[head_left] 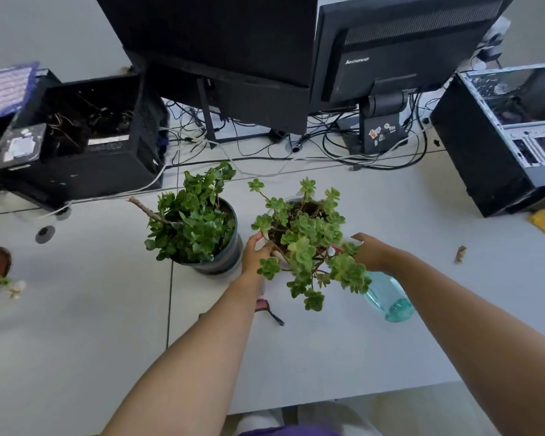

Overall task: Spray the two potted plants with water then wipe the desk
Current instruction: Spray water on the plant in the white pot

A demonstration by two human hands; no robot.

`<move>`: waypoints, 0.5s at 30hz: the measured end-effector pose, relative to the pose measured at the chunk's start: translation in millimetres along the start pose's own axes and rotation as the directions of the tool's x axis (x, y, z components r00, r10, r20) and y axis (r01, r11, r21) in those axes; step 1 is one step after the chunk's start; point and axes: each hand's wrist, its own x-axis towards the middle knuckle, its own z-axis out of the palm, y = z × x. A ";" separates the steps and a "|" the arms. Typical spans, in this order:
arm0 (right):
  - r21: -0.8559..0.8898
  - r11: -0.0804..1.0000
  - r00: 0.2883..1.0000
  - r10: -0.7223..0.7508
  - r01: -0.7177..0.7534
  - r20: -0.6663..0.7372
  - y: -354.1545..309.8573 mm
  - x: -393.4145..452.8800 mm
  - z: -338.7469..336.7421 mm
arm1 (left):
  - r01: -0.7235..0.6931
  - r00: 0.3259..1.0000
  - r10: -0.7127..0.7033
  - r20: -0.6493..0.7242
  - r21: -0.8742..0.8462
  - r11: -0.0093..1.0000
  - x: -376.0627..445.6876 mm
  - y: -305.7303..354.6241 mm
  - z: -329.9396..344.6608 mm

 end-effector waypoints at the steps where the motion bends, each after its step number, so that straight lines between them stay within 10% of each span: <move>1: -0.022 0.999 1.000 0.026 -0.026 0.002 -1.1 -0.4 -0.9 | 0.004 1.000 -0.004 0.001 0.015 1.000 -13.8 9.2 -0.1; 15: 0.283 0.958 0.988 0.095 -0.057 -0.124 9.9 3.7 -8.4 | -0.033 0.999 0.034 -0.016 0.055 0.998 -22.7 -3.2 5.1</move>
